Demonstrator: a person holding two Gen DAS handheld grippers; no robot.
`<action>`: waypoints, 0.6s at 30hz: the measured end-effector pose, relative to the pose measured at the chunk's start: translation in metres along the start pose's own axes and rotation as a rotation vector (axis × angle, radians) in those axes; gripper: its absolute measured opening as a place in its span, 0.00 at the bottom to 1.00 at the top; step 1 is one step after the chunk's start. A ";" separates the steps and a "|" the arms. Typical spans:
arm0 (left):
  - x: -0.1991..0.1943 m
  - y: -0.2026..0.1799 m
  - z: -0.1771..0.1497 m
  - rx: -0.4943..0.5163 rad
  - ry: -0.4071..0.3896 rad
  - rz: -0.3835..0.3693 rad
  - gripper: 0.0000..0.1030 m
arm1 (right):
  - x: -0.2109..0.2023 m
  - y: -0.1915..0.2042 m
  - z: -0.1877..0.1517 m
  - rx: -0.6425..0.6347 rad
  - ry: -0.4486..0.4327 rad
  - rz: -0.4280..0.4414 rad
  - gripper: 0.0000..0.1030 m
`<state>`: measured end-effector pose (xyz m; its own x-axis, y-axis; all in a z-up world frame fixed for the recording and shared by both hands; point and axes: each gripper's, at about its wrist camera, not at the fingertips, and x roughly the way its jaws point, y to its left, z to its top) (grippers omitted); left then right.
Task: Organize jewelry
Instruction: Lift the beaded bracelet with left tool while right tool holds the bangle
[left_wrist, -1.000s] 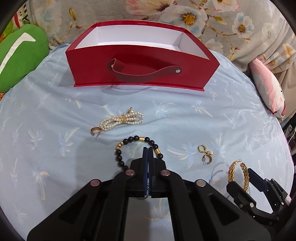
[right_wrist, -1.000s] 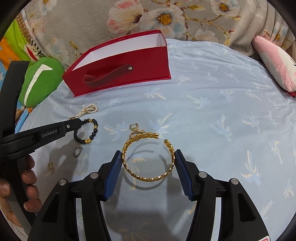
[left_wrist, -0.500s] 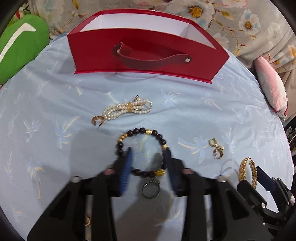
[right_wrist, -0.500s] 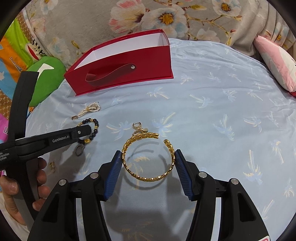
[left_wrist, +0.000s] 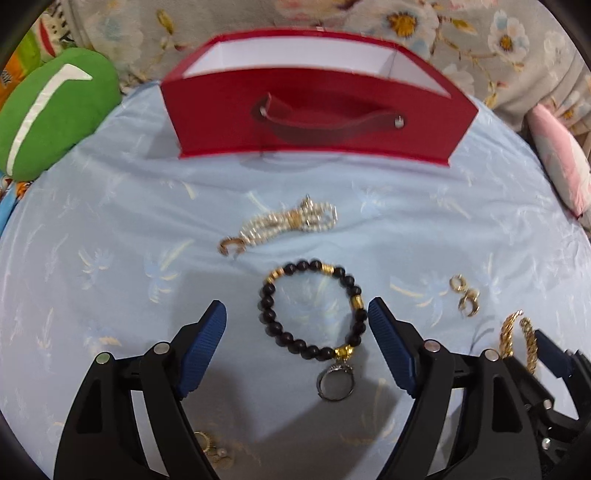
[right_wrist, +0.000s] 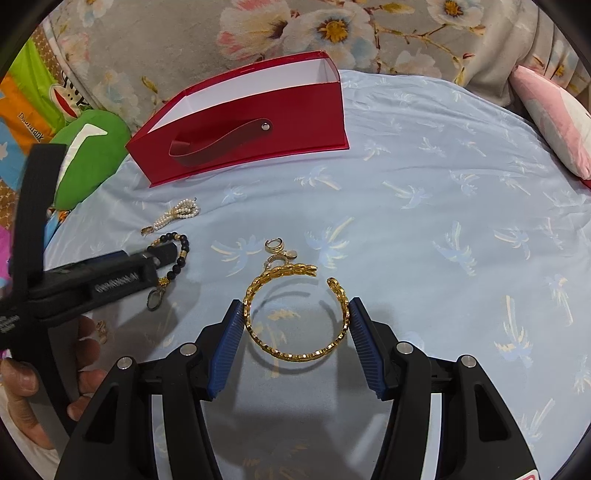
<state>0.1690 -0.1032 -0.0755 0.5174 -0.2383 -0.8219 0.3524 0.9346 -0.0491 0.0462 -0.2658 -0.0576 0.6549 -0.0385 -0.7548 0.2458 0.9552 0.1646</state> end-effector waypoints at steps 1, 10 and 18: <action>0.002 -0.003 -0.001 0.010 0.000 0.001 0.76 | 0.000 0.001 0.000 -0.002 0.001 0.001 0.55; 0.002 -0.018 -0.001 0.080 -0.028 0.029 0.41 | 0.002 0.000 0.001 0.002 0.004 -0.003 0.55; -0.003 -0.011 -0.003 0.049 -0.023 -0.070 0.06 | 0.002 0.000 0.002 0.006 0.002 -0.003 0.55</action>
<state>0.1614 -0.1124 -0.0740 0.5074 -0.3093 -0.8043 0.4257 0.9015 -0.0781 0.0492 -0.2668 -0.0577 0.6526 -0.0408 -0.7566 0.2524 0.9532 0.1663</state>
